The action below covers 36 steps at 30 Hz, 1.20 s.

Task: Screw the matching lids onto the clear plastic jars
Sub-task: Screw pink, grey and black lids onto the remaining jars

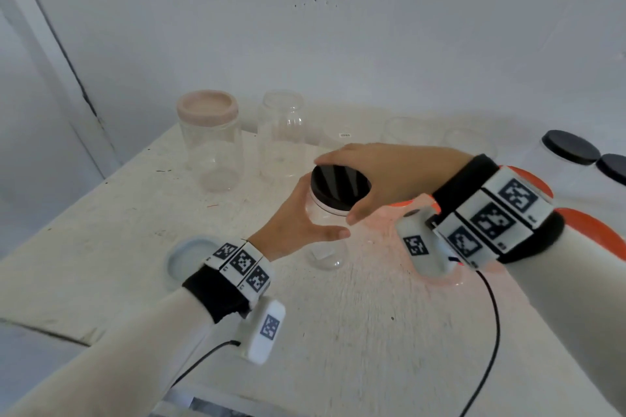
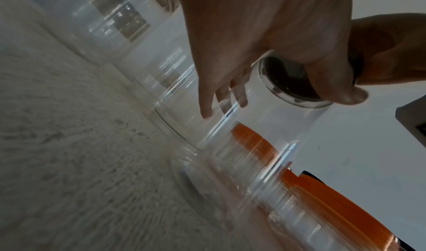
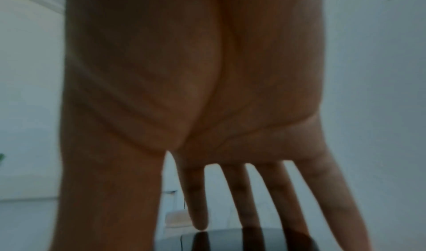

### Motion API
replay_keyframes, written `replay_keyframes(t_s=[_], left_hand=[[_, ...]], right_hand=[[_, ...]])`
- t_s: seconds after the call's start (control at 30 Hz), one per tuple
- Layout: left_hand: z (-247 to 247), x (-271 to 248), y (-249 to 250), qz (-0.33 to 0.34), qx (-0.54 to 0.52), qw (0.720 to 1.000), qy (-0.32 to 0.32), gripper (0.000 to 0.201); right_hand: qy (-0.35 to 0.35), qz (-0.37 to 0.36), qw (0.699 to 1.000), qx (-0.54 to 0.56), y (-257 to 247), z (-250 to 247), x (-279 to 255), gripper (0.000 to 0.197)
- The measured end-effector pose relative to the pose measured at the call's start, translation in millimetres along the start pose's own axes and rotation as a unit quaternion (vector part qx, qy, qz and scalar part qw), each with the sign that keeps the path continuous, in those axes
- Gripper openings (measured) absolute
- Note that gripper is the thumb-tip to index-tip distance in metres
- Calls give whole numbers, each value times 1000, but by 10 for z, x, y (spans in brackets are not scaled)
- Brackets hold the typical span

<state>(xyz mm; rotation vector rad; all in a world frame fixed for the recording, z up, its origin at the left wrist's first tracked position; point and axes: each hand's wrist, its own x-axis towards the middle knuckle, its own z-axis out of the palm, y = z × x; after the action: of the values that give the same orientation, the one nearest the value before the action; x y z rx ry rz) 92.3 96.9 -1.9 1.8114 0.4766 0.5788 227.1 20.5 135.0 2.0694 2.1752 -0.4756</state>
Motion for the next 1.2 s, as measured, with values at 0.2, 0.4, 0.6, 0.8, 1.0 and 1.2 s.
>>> replay_keyframes(t_s=[0.2,0.4,0.6,0.8,1.0,1.2], left_hand=[[-39,35,36,-8,4,1000,-12,86],[-97,51,53,-15,9,999,-37,73],[-138,77,47,-20,9,998,-59,68],[-90,44,32,-14,-9,999,-41,66],[-48,20,35,-13,-37,999,-22,69],[2,-15,71,-15,-52,999,-3,70]], right_hand=[[-65,-5,997,-45,-58,-82,56,93],[-83,-40,995,-36,-63,-104,79,85],[-75,-44,994,-59,-97,-111,112,84],[-56,-30,994,-93,-135,-140,109,82],[-31,-9,995,-94,-153,-127,100,77],[13,27,996,-85,-181,-69,85,71]])
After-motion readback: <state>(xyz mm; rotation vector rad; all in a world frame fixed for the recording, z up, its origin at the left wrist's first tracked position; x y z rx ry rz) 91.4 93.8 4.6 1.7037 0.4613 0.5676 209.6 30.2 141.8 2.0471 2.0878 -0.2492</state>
